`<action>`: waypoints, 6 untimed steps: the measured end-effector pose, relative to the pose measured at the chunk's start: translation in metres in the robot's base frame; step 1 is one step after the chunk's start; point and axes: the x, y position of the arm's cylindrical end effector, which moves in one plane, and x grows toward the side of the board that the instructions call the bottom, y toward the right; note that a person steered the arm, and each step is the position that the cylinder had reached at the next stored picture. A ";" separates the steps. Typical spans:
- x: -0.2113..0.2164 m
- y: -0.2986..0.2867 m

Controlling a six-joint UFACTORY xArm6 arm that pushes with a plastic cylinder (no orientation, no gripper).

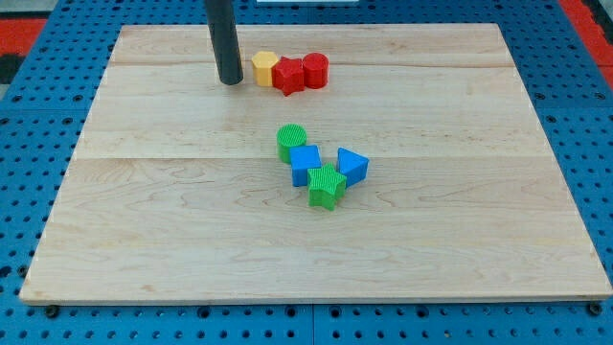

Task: Move the red blocks towards the right side

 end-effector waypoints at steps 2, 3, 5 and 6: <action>0.047 -0.005; 0.033 -0.025; 0.006 -0.029; 0.000 -0.029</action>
